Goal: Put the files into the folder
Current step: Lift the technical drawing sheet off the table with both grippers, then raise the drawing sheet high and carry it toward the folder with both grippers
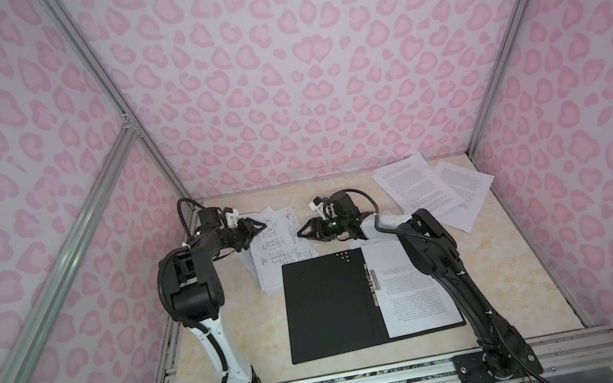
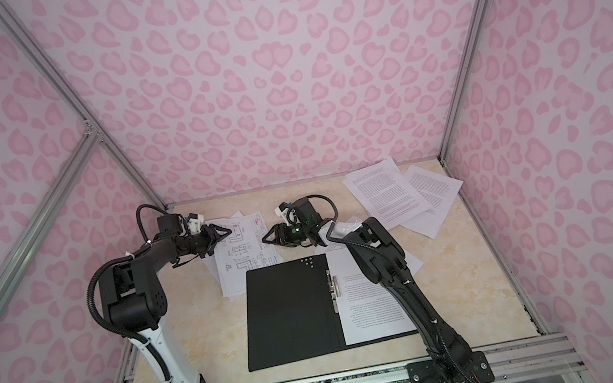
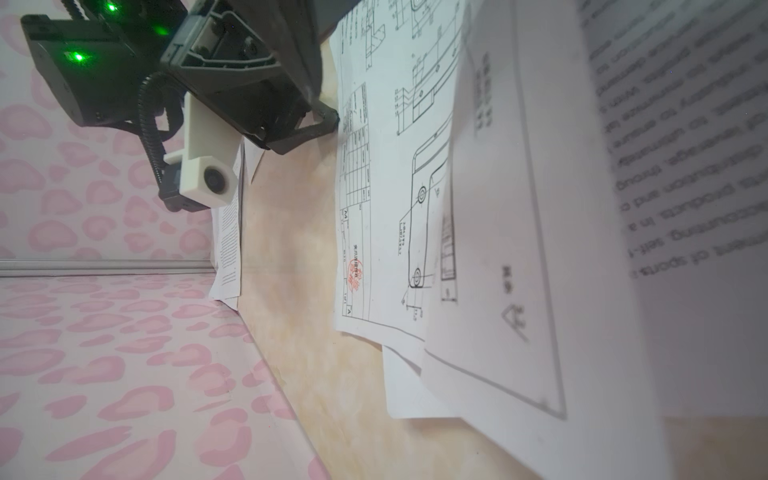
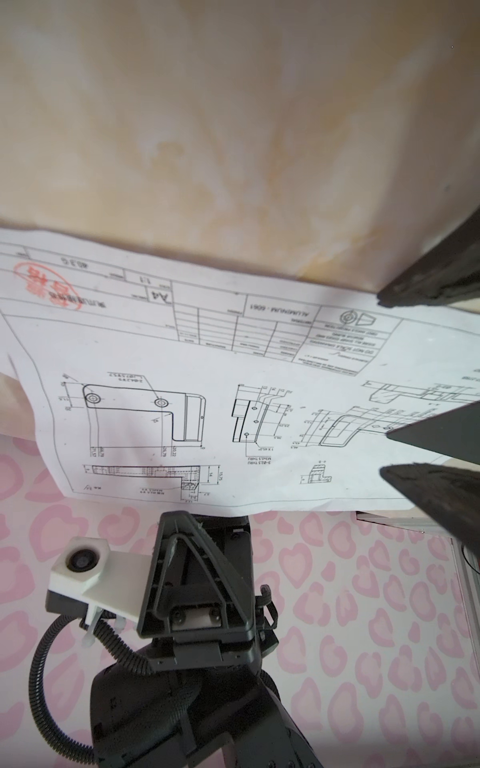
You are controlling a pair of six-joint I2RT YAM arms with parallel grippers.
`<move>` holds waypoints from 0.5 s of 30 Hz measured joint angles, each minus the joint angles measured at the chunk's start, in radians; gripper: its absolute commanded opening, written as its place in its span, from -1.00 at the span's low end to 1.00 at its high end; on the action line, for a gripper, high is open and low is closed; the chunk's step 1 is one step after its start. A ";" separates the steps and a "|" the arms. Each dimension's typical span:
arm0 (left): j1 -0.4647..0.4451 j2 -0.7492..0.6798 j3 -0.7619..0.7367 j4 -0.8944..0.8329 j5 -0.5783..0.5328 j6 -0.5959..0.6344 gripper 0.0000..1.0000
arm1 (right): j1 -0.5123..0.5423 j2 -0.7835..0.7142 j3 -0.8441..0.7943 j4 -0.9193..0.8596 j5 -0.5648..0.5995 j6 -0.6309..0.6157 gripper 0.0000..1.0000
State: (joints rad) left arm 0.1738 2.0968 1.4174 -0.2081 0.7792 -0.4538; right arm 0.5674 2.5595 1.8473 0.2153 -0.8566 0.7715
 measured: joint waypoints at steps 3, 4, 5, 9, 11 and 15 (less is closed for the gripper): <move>0.005 -0.005 -0.001 0.001 0.000 -0.009 -0.17 | 0.000 0.000 -0.001 0.001 0.000 0.003 0.23; 0.008 -0.005 -0.001 0.000 -0.001 -0.010 -0.25 | 0.000 0.000 -0.002 0.003 0.000 0.003 0.23; 0.008 -0.005 -0.001 0.000 -0.001 -0.016 -0.38 | 0.000 -0.001 -0.002 0.003 0.000 0.004 0.23; 0.007 -0.002 0.002 -0.005 -0.022 -0.032 -0.94 | 0.000 -0.015 -0.016 0.003 0.009 0.002 0.26; 0.006 -0.003 0.013 -0.014 -0.031 -0.054 -0.93 | -0.002 -0.042 -0.038 -0.014 0.022 -0.001 0.33; -0.027 -0.046 0.023 -0.032 -0.067 -0.084 -0.92 | -0.027 -0.153 -0.135 -0.071 0.068 -0.036 0.45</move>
State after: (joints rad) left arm 0.1467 2.0510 1.4403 -0.2401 0.7120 -0.5373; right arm 0.5404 2.4069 1.7126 0.1444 -0.7891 0.7357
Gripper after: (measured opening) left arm 0.057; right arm 0.704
